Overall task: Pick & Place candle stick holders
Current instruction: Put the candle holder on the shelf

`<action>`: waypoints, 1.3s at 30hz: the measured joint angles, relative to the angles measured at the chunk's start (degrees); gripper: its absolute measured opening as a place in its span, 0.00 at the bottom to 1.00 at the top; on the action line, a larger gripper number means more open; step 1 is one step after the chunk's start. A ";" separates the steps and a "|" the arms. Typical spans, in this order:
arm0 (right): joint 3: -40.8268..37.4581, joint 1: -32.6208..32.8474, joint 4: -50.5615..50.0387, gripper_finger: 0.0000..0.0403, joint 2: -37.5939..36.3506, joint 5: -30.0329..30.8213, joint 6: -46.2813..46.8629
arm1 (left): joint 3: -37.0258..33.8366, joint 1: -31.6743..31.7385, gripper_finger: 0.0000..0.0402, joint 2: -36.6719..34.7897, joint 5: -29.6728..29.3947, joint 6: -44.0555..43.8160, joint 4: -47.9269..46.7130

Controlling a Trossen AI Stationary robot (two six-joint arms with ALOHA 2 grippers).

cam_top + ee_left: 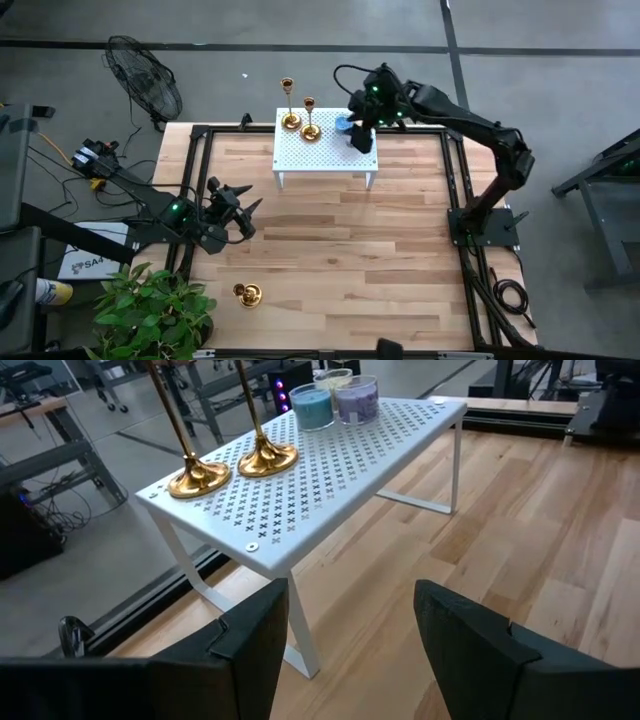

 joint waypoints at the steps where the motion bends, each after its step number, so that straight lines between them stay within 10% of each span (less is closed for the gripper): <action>1: 0.00 0.18 -1.55 0.49 -0.65 0.56 0.00 | 0.00 0.00 0.53 0.00 0.15 0.00 0.00; 10: -14.94 4.15 2.14 0.49 -10.83 5.57 2.27 | 0.00 -0.02 0.53 -0.02 6.59 -0.17 -3.94; 24: -54.59 18.64 22.15 0.49 -43.54 12.06 18.57 | -0.02 -0.04 0.53 -9.43 45.01 3.77 -14.82; 39: -66.34 32.11 25.17 0.49 -53.55 21.55 25.31 | -10.49 -0.04 0.53 -11.43 71.66 -1.96 -10.72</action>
